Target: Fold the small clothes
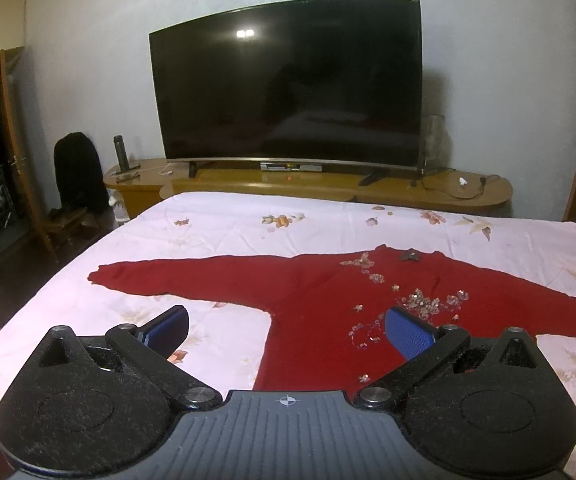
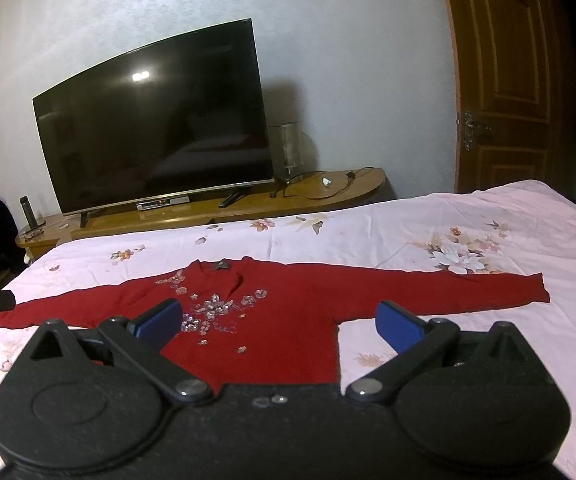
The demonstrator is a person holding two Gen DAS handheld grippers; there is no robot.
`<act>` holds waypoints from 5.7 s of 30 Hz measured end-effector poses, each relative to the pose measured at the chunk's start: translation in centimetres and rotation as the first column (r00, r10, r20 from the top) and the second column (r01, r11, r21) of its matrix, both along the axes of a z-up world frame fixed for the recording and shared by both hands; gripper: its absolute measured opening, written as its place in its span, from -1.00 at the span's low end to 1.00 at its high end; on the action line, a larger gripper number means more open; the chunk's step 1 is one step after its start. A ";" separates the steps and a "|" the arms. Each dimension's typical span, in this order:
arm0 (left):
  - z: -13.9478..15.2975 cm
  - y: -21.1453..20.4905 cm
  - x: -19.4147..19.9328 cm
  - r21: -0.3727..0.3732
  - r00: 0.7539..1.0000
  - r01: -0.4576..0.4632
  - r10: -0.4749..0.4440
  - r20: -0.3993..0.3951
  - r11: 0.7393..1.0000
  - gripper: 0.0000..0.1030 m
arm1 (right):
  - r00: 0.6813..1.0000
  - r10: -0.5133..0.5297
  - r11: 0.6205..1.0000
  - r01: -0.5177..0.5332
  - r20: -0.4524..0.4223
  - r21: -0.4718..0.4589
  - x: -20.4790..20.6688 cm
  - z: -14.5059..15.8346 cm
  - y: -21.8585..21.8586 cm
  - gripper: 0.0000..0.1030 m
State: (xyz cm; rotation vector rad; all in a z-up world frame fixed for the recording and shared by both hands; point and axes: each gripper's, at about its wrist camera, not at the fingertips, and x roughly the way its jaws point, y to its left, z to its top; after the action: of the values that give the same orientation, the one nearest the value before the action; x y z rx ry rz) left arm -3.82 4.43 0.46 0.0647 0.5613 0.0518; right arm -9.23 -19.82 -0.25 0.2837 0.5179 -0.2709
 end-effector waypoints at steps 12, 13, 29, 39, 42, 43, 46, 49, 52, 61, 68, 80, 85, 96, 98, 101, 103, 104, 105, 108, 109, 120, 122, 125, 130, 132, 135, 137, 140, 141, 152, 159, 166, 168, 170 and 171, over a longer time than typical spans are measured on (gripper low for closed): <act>-0.5 0.7 0.3 -0.022 1.000 -0.005 0.005 0.000 1.000 1.00 | 1.000 0.017 1.000 -0.017 -0.003 -0.006 0.7 0.0 1.1 0.99; -0.6 0.7 0.4 -0.025 1.000 -0.005 0.005 -0.005 1.000 1.00 | 1.000 0.018 1.000 -0.018 -0.003 -0.006 0.8 0.0 1.2 0.99; -0.5 -0.1 1.0 -0.033 0.999 0.015 -0.016 -0.028 0.999 1.00 | 1.000 0.012 1.000 -0.012 0.005 0.013 1.8 0.1 1.6 0.99; -0.8 0.1 2.2 -0.038 1.000 0.004 -0.005 -0.030 0.999 1.00 | 1.000 0.009 1.000 -0.009 -0.010 0.021 2.6 -0.3 1.7 0.99; -1.0 0.1 2.6 -0.036 0.999 0.001 -0.002 -0.039 0.999 1.00 | 1.000 0.008 1.000 -0.008 -0.011 0.019 2.8 -0.4 1.7 0.99; -1.1 0.1 2.8 -0.036 0.999 0.001 -0.003 -0.045 0.999 1.00 | 1.000 0.008 1.000 -0.008 -0.012 0.019 2.9 -0.4 1.8 0.99; -1.2 0.1 2.9 -0.028 0.999 0.005 -0.006 -0.050 1.000 1.00 | 1.000 0.009 1.000 -0.009 -0.010 0.020 2.9 -0.4 1.8 0.99; -1.2 0.0 3.0 -0.013 0.999 0.006 -0.007 -0.052 1.000 1.00 | 1.000 0.010 1.000 -0.010 -0.011 0.021 3.5 -0.5 1.8 0.99; -1.5 -0.1 3.3 -0.009 0.998 0.011 -0.012 -0.064 1.000 1.00 | 1.000 0.015 1.000 -0.015 -0.013 0.021 3.9 -0.5 2.0 0.99; -2.9 0.7 4.7 -0.008 0.995 0.005 -0.005 -0.102 1.000 1.00 | 0.999 0.028 0.999 -0.028 -0.025 0.029 5.0 -0.8 2.3 0.99; -5.2 3.5 7.3 -0.035 0.987 -0.048 0.042 -0.158 0.998 1.00 | 0.999 0.038 0.999 -0.037 -0.038 0.035 6.0 -1.4 2.9 0.99; -10.1 10.2 13.5 -0.026 0.958 -0.116 0.104 -0.268 0.993 1.00 | 0.991 0.085 0.996 -0.081 -0.100 0.044 10.2 -3.2 5.9 0.99; -11.9 12.8 15.7 -0.032 0.943 -0.141 0.125 -0.308 0.989 1.00 | 0.985 0.125 0.991 -0.120 -0.121 0.052 11.9 -3.8 7.8 0.99; -16.2 20.7 22.3 -0.052 0.923 -0.261 0.233 -0.307 0.964 1.00 | 0.971 0.183 0.983 -0.176 -0.155 0.059 16.0 -4.7 11.2 0.99; -17.1 22.6 23.8 -0.118 0.911 -0.290 0.236 -0.337 0.950 1.00 | 0.969 0.188 0.982 -0.181 -0.161 0.058 16.8 -5.0 11.7 0.99; -18.2 24.9 25.4 -0.169 0.892 -0.353 0.277 -0.356 0.920 1.00 | 0.966 0.190 0.982 -0.184 -0.175 0.053 18.0 -5.6 12.4 0.99; -19.0 26.1 26.3 -0.206 0.889 -0.370 0.281 -0.362 0.906 0.99 | 0.964 0.189 0.982 -0.183 -0.186 0.049 18.9 -6.1 13.0 0.99; -19.5 26.9 26.8 -0.246 0.889 -0.377 0.275 -0.365 0.893 0.99 | 0.964 0.188 0.982 -0.182 -0.190 0.049 19.1 -6.3 13.2 0.99; -19.9 27.5 27.2 -0.276 0.887 -0.390 0.278 -0.370 0.878 0.99 | 0.962 0.189 0.982 -0.183 -0.196 0.051 19.5 -6.5 13.4 0.99; -21.1 29.6 28.2 -0.361 0.881 -0.426 0.290 -0.374 0.829 0.99 | 0.960 0.189 0.982 -0.183 -0.206 0.047 20.3 -6.9 14.1 0.99; -21.4 30.0 28.5 -0.379 0.883 -0.427 0.289 -0.370 0.821 0.99 | 0.959 0.189 0.982 -0.183 -0.210 0.047 20.6 -7.0 14.3 0.99; -23.0 32.5 30.0 -0.557 0.923 -0.381 0.275 -0.267 0.738 0.46 | 0.956 0.174 0.985 -0.167 -0.238 0.047 21.8 -7.8 15.6 0.99; -23.5 33.2 30.3 -0.600 0.929 -0.370 0.276 -0.247 0.709 0.45 | 0.956 0.170 0.985 -0.163 -0.241 0.047 22.0 -8.0 15.7 0.99; -23.9 33.8 30.7 -0.632 0.933 -0.360 0.280 -0.227 0.686 0.26 | 0.956 0.162 0.987 -0.156 -0.243 0.045 22.1 -8.1 15.8 0.99; -25.4 35.3 30.8 -0.715 0.922 -0.378 0.303 -0.239 0.587 -0.66 | 0.957 0.153 0.988 -0.147 -0.247 0.041 22.3 -8.2 16.0 0.99; -25.3 35.1 30.9 -0.703 0.923 -0.377 0.308 -0.231 0.603 -0.81 | 0.957 0.147 0.989 -0.142 -0.250 0.036 22.2 -8.2 16.0 0.99; -24.1 34.1 31.1 -0.674 0.937 -0.340 0.298 -0.182 0.656 -0.90 | 0.959 0.135 0.991 -0.131 -0.248 0.033 22.0 -8.2 15.8 0.99; -22.6 32.9 31.5 -0.644 0.954 -0.288 0.273 -0.126 0.709 -0.90 | 0.961 0.121 0.993 -0.116 -0.247 0.034 21.9 -8.2 15.6 0.99; -19.8 30.4 32.1 -0.600 0.982 -0.169 0.188 -0.031 0.782 -0.90 | 0.963 0.109 0.994 -0.102 -0.246 0.039 21.7 -8.3 15.3 0.99; -18.9 29.4 32.4 -0.588 0.988 -0.126 0.154 -0.003 0.799 -0.90 | 0.964 0.101 0.995 -0.094 -0.247 0.041 21.5 -8.3 15.1 0.99; -11.2 11.4 33.6 -0.498 0.915 0.396 -0.376 0.145 0.771 -0.90 | 0.969 0.024 0.999 -0.012 -0.245 0.051 18.8 -8.4 12.8 0.99; -12.5 -2.4 32.2 -0.471 0.805 0.552 -0.586 0.087 0.688 -0.90 | 0.964 -0.057 0.995 0.076 -0.259 0.066 15.8 -9.4 8.4 0.99; -17.0 -12.6 30.2 -0.434 0.717 0.552 -0.671 -0.188 0.712 -0.89 | 0.951 -0.076 0.990 0.108 -0.301 0.091 14.7 -11.6 3.5 0.99; -16.8 -12.8 29.5 -0.439 0.717 0.544 -0.668 -0.200 0.715 -0.89 | 0.948 -0.070 0.989 0.107 -0.310 0.104 14.7 -12.1 2.0 0.99; -15.8 -12.4 28.3 -0.438 0.721 0.553 -0.671 -0.175 0.709 -0.89 | 0.948 -0.062 0.989 0.102 -0.312 0.112 15.0 -12.4 1.1 0.99; -15.2 -12.0 28.1 -0.441 0.726 0.553 -0.669 -0.162 0.707 -0.87 | 0.949 -0.052 0.989 0.093 -0.311 0.119 15.3 -12.6 0.6 0.99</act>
State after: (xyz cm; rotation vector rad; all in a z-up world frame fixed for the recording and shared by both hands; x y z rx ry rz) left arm 24.29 -7.60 -14.76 -0.1080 0.8373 -0.7491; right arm 6.03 -19.19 -12.80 0.3928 0.8369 -0.3558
